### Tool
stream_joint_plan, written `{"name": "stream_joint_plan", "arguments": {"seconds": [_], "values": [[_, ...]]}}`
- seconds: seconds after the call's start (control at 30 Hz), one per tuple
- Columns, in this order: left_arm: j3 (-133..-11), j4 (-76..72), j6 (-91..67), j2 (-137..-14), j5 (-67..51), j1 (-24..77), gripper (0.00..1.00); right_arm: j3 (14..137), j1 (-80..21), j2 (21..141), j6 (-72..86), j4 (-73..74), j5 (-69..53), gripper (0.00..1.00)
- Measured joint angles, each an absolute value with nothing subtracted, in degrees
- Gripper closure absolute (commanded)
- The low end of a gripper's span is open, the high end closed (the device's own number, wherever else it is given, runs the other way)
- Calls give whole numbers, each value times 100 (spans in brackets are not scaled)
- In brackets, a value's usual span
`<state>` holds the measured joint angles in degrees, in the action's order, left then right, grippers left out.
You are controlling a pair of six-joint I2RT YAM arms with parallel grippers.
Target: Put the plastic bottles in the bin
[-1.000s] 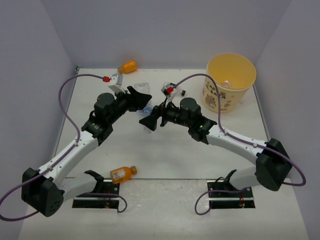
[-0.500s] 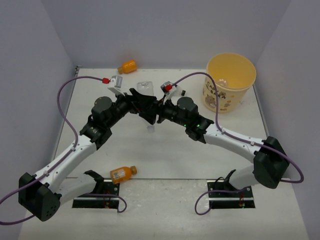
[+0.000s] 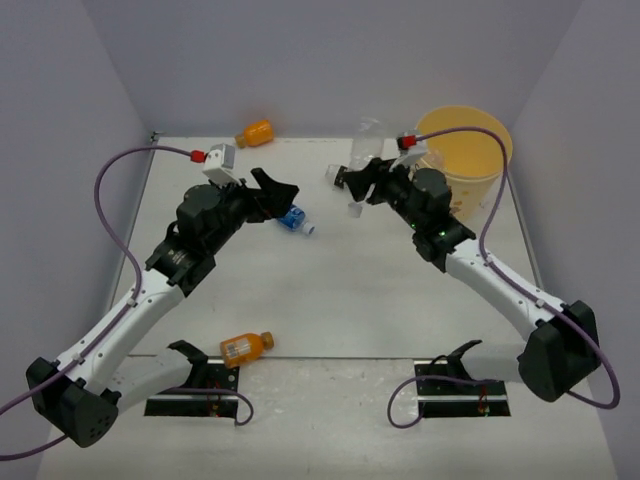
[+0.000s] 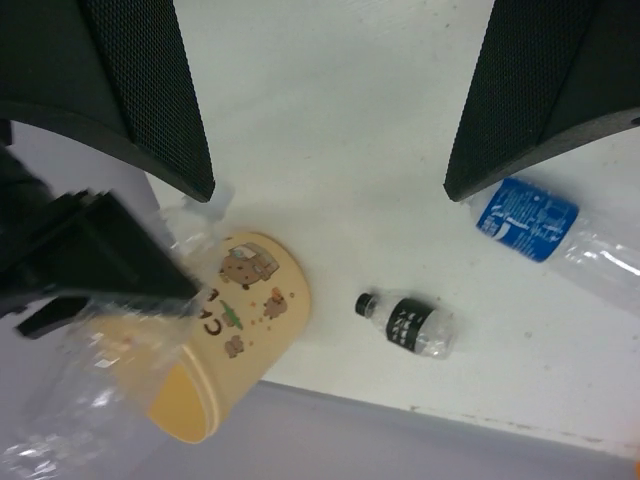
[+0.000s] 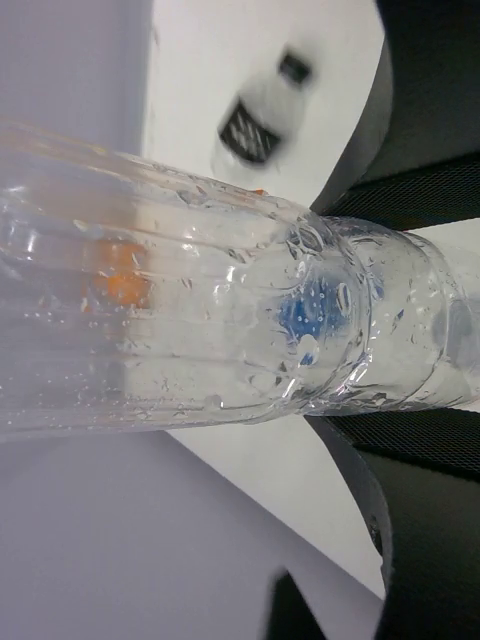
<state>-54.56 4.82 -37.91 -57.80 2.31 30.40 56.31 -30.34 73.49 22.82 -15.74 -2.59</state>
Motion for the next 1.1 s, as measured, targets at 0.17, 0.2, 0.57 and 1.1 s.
{"name": "stream_joint_plan", "arguments": {"seconds": [0.17,0.2,0.57,1.1], "values": [[-5434,1178,-3757,-5764,736,3039,0,6114,-2030,7188,1751,-1135,436,70],[-5400,1267,-3741,-5760,805,3039,0,6261,-1856,7196,1668,-1045,567,70],[-5023,2284,-3684,-5777,1060,3039,0,8086,-303,8383,1380,-605,1586,62],[-4654,2665,-3872,-5998,1217,3039,0,8112,-130,8907,1281,-9,1861,1]]}}
